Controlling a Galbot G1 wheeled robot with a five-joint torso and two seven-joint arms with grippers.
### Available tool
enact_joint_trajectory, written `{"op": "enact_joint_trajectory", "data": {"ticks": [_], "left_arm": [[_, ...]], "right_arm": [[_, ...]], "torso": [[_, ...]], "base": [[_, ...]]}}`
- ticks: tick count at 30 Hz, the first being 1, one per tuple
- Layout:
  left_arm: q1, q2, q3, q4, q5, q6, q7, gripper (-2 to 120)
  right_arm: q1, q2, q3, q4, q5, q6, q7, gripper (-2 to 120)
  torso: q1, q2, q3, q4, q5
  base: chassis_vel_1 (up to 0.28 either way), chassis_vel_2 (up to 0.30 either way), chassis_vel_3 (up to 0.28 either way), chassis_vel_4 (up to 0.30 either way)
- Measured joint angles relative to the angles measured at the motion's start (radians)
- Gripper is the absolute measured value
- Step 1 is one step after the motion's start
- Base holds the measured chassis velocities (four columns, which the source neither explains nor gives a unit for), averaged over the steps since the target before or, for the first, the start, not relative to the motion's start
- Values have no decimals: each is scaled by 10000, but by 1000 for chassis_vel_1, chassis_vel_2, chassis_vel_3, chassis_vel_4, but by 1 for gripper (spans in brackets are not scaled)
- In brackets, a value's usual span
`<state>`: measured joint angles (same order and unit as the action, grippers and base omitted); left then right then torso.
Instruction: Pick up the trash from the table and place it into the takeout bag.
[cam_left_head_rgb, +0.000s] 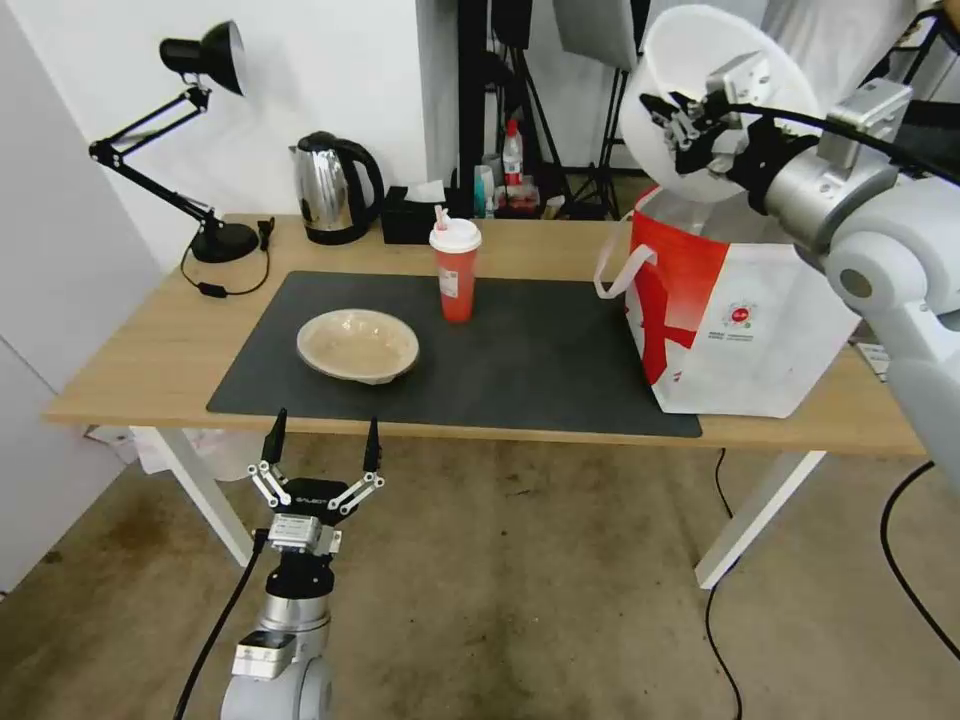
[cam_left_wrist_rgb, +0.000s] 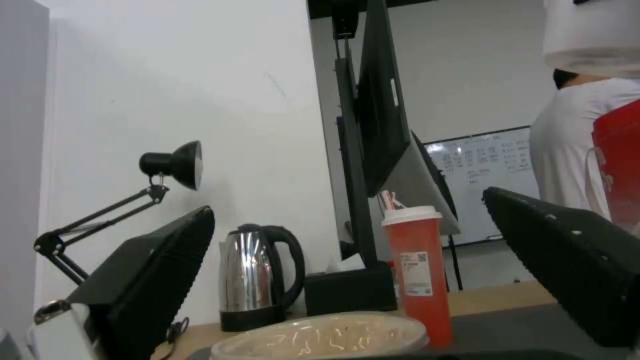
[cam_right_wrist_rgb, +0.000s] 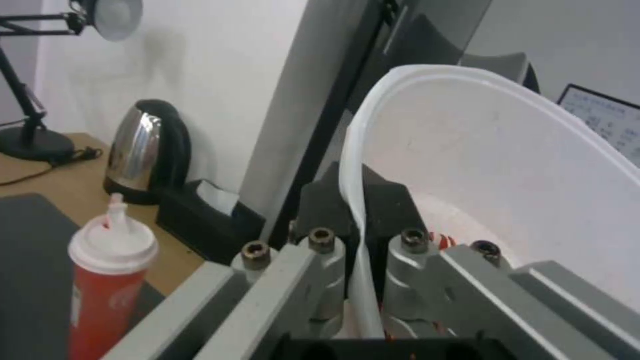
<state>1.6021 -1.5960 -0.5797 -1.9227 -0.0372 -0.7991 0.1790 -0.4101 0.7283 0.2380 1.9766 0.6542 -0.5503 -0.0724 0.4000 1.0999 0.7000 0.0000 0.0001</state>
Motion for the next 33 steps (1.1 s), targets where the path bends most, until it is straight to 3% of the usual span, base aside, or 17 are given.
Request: {"op": "enact_joint_trajectory", "data": {"ticks": [33], "left_arm": [[23,-1,-39,-48,6,-1,9,100]], "right_arm": [[-1254,200,888,-1054,-729,1145,-514,0]], "torso": [[0,0,0,0,-1]], "base": [[0,0,0,0]]}}
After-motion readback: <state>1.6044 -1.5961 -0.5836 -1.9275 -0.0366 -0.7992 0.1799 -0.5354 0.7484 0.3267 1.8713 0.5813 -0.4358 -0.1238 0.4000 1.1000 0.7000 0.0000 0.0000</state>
